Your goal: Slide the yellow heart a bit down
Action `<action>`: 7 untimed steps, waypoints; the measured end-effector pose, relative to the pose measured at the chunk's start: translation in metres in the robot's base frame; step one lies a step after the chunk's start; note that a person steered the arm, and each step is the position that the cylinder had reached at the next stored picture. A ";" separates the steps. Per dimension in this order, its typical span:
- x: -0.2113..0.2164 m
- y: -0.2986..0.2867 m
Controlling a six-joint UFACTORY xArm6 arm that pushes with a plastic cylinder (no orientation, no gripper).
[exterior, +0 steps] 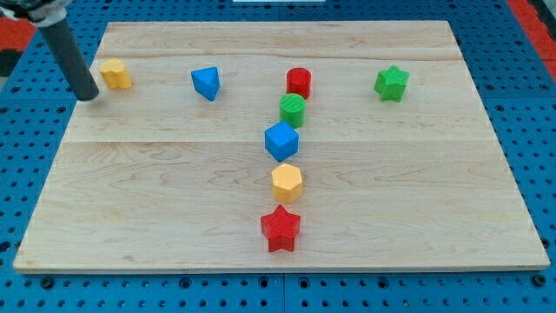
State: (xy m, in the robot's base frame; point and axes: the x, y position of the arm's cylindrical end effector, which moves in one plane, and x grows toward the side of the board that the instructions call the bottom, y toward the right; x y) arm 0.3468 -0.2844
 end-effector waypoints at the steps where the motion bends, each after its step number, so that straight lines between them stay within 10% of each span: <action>1: -0.022 -0.021; 7: -0.038 0.044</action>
State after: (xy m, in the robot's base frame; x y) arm 0.3087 -0.2407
